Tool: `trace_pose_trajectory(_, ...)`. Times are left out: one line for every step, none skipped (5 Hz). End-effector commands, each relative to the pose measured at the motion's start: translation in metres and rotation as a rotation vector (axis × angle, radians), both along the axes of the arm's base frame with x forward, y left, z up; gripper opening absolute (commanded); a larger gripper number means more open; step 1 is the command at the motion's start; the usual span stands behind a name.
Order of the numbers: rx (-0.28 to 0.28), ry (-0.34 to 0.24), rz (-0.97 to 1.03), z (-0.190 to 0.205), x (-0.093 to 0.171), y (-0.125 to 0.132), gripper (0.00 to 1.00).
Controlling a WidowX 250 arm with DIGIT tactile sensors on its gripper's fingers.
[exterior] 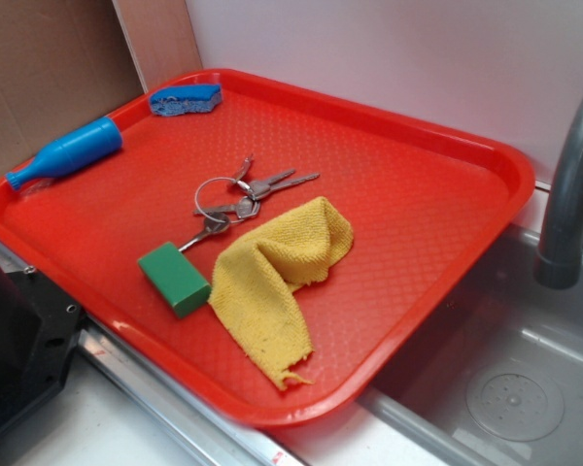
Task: Grab the green animal.
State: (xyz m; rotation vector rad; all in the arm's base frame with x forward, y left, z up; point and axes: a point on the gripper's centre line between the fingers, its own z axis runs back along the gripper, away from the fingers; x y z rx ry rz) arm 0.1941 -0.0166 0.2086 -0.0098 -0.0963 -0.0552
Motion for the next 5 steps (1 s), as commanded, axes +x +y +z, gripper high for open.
trace_pose_trajectory(-0.004, -0.018, -0.003, 0.012, -0.001, -0.006, 0.0)
trace_pose_trajectory(-0.004, -0.009, 0.024, 0.013, 0.01, 0.0, 0.0)
trace_pose_trajectory(0.016, 0.002, 0.042, 0.008, 0.018, 0.003, 0.0)
trace_pose_trajectory(0.018, 0.01, 0.048, 0.002, 0.022, 0.004, 0.0)
trace_pose_trajectory(0.025, 0.006, 0.047, -0.005, 0.023, 0.004, 0.0)
